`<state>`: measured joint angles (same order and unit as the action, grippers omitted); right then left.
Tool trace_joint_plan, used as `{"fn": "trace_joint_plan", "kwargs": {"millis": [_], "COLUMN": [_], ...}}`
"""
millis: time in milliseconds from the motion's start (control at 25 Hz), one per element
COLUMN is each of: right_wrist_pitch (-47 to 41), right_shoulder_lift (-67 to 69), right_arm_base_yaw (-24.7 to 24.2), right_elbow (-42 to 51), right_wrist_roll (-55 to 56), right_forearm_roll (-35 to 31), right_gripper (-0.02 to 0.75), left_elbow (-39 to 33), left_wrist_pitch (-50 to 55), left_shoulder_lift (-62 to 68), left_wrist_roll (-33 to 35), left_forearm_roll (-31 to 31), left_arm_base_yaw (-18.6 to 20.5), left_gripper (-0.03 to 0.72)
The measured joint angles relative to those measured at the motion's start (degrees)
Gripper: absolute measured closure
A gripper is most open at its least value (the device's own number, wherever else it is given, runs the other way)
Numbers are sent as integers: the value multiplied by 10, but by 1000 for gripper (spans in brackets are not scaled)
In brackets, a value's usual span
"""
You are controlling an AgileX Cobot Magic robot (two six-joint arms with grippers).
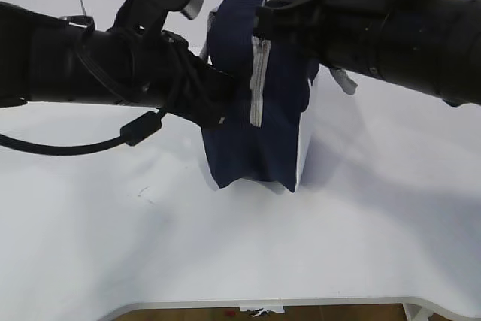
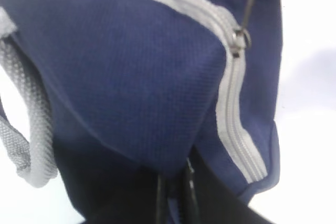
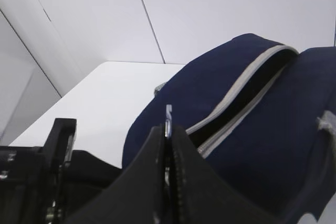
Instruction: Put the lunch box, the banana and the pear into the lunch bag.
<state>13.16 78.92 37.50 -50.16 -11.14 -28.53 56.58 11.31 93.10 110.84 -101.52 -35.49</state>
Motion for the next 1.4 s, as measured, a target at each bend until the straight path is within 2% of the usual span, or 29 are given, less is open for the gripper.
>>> {"fn": "trace_joint_plan", "kwargs": {"millis": [200,400,760,1160,1400], "right_wrist_pitch": [-1,-4,-67,-94,-94], "right_shoulder_lift": [0,2,2,3,3], "right_arm_base_yaw": [0,0,-1,-1,-22], "right_elbow": [-6,-20,-51,-69,-72], "right_wrist_roll": [-17,-20,-23,-38,-57], "right_forearm_roll": [-4,-9,-9,-9,-23], "right_gripper": [737,737,737,737,737], "left_elbow": [-10,-10,-10,-10,-10], "left_wrist_pitch": [20,51,26,39,51], "left_shoulder_lift": [-18,-20,-22,-23,-24], "left_wrist_roll": [0,-11,-15,-26,-28], "left_forearm_roll": [3,33,52,137,146], "left_arm_base_yaw": [0,0,0,0,0], "left_gripper": [686,686,687,687,687]}}
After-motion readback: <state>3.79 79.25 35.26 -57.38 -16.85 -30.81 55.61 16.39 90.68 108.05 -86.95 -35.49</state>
